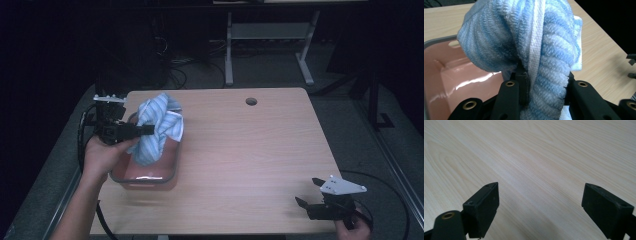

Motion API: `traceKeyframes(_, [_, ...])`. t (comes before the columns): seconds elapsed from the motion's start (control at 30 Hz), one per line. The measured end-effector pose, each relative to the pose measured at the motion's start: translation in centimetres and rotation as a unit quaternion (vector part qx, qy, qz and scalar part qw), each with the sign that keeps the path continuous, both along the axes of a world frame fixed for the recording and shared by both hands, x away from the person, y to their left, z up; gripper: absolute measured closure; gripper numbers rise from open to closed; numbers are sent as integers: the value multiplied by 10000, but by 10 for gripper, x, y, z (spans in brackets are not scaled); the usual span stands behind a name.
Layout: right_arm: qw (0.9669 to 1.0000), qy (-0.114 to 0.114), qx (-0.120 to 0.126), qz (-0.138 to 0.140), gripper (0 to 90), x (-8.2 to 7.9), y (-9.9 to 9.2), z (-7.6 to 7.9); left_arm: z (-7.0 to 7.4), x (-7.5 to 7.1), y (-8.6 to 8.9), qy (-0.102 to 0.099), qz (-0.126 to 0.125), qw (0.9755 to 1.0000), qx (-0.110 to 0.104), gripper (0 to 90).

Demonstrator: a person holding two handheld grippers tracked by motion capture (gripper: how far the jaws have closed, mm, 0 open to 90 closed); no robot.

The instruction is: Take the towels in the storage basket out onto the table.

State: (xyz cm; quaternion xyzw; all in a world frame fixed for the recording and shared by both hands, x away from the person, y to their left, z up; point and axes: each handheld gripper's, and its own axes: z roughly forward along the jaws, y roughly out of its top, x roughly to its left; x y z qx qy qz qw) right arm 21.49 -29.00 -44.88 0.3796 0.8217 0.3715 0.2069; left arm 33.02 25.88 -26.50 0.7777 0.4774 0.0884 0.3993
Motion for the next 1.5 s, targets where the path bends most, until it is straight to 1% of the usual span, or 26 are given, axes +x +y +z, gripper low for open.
traceKeyframes(0.03, [10000,-6,6,-6,138,0,0,0,1,1,-4,0,-45,10000,-21,696])
traceKeyframes(0.1, [10000,-15,5,0,138,0,0,0,1,2,-6,0,-43,10000,-17,696])
traceKeyframes(0.13, [10000,-16,0,3,138,0,0,0,3,3,-10,-3,-96,10000,-6,696])
traceKeyframes(0.27, [10000,-35,6,2,138,0,-1,0,4,4,-15,-16,-155,9999,-34,696])
traceKeyframes(0.3, [10000,-34,2,6,138,0,-1,1,5,4,-19,-24,-181,9998,-14,696])
traceKeyframes(0.43, [10000,-35,0,3,138,0,-1,1,6,5,-24,-29,-232,9997,-26,696])
traceKeyframes(0.7, [10000,-30,14,2,138,0,-2,1,3,9,-36,17,-361,9993,-58,696])
traceKeyframes(0.9, [10000,-23,44,-10,138,0,-2,1,2,11,-44,25,-404,9991,-81,696])
traceKeyframes(1.2, [10000,-29,25,11,138,0,-1,1,-1,14,-59,64,-576,9983,-44,696])
traceKeyframes(1.27, [10000,-32,23,11,138,0,-1,1,-2,15,-63,60,-565,9983,-88,696])
traceKeyframes(1.33, [10000,-26,32,-3,138,0,-1,1,-2,16,-66,66,-609,9981,-95,696])
traceKeyframes(1.37, [10000,-26,32,-3,138,0,-1,1,-2,16,-68,78,-654,9978,-65,696])
traceKeyframes(1.43, [10000,-18,37,-4,138,0,-2,1,-3,17,-72,81,-649,9978,-125,695])
traceKeyframes(1.47, [10000,-18,37,-4,138,0,-2,1,-3,17,-72,81,-649,9978,-125,695])
traceKeyframes(1.5, [10000,-17,50,-2,138,0,-2,1,-3,18,-73,82,-702,9975,-83,695])
